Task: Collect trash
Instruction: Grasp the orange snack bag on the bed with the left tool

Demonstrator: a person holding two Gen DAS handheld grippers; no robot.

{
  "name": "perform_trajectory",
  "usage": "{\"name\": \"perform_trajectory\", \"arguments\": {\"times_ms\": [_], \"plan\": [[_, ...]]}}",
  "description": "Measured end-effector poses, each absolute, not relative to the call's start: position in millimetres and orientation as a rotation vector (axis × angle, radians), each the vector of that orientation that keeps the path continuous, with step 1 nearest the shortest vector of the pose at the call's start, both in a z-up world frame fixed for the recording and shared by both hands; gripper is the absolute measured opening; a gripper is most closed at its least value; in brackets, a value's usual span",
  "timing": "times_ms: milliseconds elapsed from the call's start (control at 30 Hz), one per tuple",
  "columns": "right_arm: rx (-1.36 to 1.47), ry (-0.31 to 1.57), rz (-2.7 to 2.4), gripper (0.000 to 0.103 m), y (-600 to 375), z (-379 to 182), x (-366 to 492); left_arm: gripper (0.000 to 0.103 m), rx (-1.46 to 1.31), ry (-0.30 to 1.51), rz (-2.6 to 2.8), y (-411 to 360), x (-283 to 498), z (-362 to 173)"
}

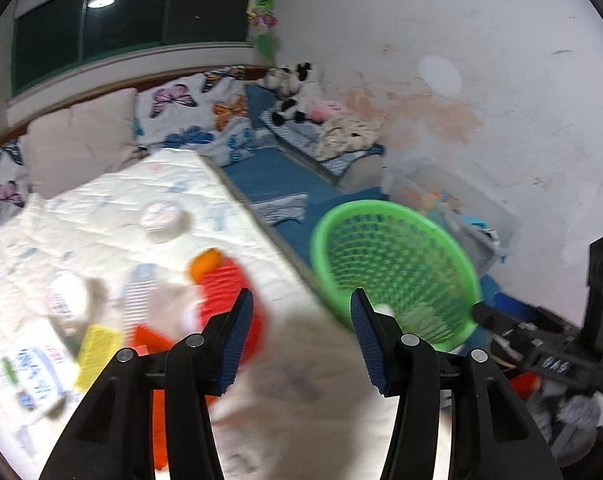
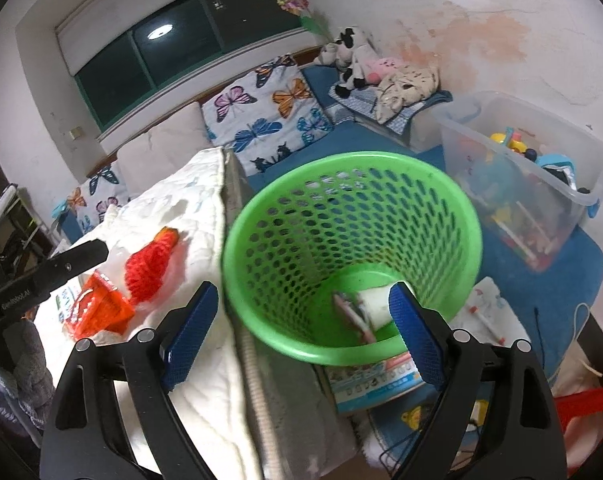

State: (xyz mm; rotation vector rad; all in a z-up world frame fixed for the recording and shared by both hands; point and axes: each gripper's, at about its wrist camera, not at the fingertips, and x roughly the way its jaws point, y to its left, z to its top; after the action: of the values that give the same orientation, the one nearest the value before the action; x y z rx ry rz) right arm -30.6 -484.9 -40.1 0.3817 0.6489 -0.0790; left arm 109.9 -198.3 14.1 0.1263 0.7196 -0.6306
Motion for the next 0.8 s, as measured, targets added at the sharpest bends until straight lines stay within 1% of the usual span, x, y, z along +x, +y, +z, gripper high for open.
{"name": "perform_trajectory", "arguments": {"times_ms": [267, 600, 667, 733, 800], "plan": [[0.355, 0.657, -0.009, 0.087, -451.9, -37.0, -25.0, 0.049, 0.172, 0.777, -0.527, -142.2, 130.5, 3.2], [0.323, 0.690, 0.069, 0.087, -416.9, -40.6, -19.7, 0.048, 0.224, 0.843, -0.521, -123.6, 142.5, -17.1], [0.315, 0.699, 0.082, 0.087, -412.2, -42.3, -19.2, 0.046, 0.233, 0.853, -0.523, -124.1, 143.7, -20.1], [0.308, 0.705, 0.095, 0.087, -405.5, -43.6, -17.8, 0.042, 0.240, 0.864, -0.529, -125.0, 145.0, -23.8], [0.303, 0.709, 0.102, 0.087, -400.6, -44.7, -18.1, 0.035, 0.252, 0.869, -0.529, -125.3, 145.4, -26.8]]}}
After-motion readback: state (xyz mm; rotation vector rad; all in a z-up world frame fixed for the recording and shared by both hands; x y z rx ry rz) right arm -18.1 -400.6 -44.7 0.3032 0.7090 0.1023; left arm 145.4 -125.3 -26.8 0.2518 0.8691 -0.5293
